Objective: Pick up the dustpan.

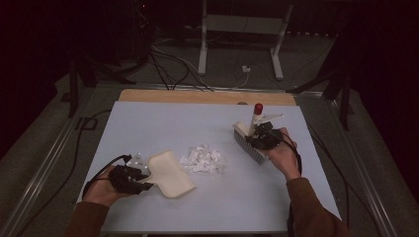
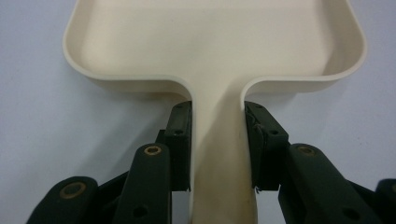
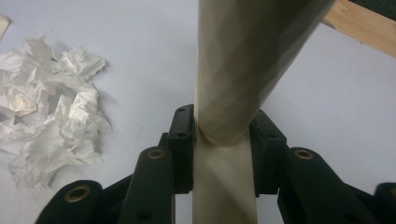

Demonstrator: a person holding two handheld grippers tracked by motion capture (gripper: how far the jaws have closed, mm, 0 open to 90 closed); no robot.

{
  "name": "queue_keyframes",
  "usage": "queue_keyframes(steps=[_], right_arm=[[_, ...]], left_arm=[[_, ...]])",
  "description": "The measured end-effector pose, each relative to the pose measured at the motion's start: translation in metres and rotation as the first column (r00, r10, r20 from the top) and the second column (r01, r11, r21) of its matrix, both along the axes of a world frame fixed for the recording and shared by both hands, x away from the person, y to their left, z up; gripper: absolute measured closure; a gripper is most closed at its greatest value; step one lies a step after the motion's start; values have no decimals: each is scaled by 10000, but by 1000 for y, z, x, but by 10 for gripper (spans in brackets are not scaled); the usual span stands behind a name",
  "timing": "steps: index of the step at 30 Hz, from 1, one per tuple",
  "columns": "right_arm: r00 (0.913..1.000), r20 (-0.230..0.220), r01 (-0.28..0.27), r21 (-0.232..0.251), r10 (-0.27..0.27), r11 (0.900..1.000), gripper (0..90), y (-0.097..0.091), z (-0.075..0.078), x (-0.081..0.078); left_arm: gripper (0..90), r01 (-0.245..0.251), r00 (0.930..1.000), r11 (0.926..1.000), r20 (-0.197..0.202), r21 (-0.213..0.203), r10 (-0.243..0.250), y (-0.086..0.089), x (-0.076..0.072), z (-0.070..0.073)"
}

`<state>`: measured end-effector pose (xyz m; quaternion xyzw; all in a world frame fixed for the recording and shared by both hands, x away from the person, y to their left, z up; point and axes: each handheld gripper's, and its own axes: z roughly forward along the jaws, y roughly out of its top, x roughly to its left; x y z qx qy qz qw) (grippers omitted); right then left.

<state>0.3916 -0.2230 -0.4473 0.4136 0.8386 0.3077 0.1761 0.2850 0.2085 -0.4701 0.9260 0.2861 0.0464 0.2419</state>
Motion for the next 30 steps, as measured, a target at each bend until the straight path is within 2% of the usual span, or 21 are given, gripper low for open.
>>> queue_keyframes(steps=[10,30], right_arm=[[10000,3,2,-7,-2,10000,672,0,0,0],[10000,9,47,-17,-47,10000,672,4,0,-1]], left_arm=[[666,127,9999,9994,32,308,-128,-10,5,-1],[666,149,9999,9994,31,322,-150,-19,10,-3]])
